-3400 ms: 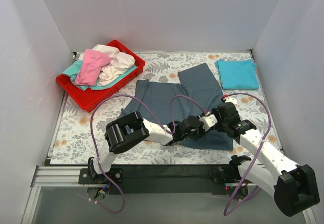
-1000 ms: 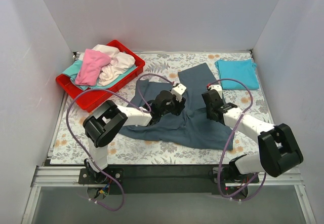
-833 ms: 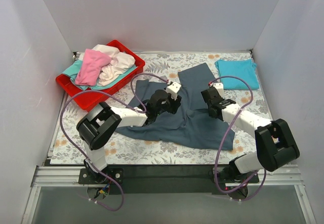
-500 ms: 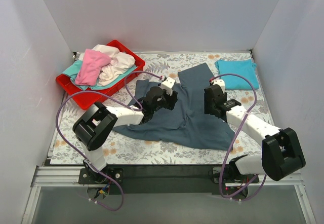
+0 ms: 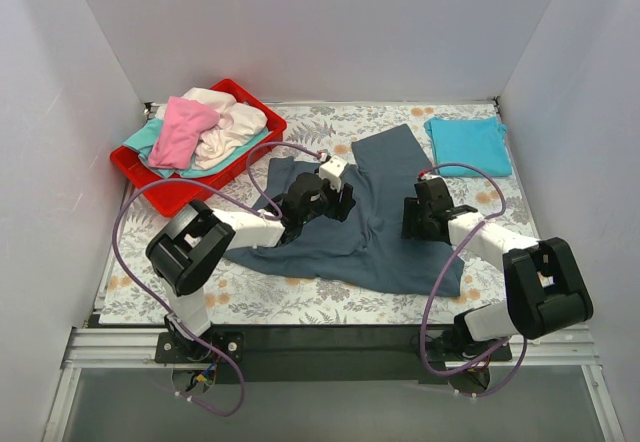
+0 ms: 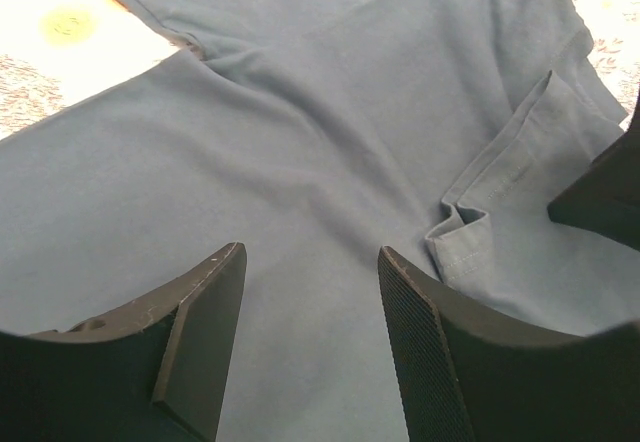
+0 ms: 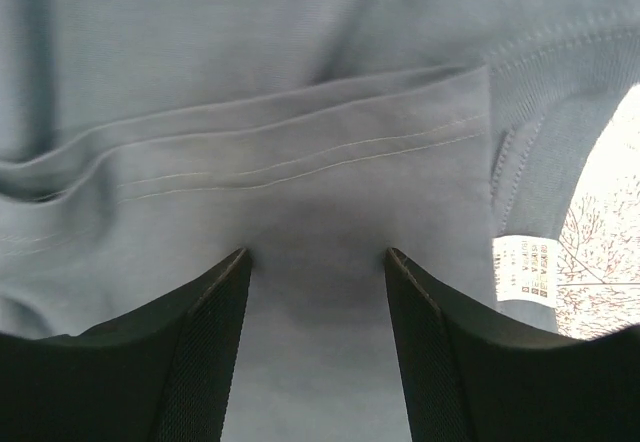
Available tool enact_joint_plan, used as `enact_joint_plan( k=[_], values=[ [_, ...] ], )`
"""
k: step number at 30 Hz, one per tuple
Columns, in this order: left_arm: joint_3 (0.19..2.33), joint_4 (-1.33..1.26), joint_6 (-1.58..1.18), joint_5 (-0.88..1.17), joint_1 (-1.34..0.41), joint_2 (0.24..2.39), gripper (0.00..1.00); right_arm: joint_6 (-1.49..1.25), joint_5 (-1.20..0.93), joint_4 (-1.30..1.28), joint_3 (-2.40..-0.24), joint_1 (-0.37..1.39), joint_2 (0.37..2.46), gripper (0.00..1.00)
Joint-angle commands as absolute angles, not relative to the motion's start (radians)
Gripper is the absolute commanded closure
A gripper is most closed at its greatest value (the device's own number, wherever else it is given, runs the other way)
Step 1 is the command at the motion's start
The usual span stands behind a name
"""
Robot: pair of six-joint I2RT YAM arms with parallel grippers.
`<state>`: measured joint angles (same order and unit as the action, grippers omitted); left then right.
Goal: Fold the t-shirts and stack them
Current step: Fold the tshirt
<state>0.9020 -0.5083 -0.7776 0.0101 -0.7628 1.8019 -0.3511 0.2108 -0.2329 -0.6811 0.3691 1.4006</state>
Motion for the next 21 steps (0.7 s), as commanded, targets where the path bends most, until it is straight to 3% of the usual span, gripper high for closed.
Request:
enact_joint_plan(
  k=[1, 11, 21],
  values=[
    [0.894, -0.552, -0.799, 0.054, -0.764, 1.812, 0.48, -0.406, 0.134, -0.16, -0.635, 0.312, 1.397, 0.49],
    [0.939, -0.598, -0.83, 0.117, -0.836, 1.848, 0.42, -0.457, 0.052, -0.147, -0.516, 0.144, 1.378, 0.41],
    [0.89, -0.578, -0.805, -0.037, -0.822, 1.816, 0.41, -0.443, 0.051, -0.193, -0.423, -0.038, 1.167, 0.34]
  ],
)
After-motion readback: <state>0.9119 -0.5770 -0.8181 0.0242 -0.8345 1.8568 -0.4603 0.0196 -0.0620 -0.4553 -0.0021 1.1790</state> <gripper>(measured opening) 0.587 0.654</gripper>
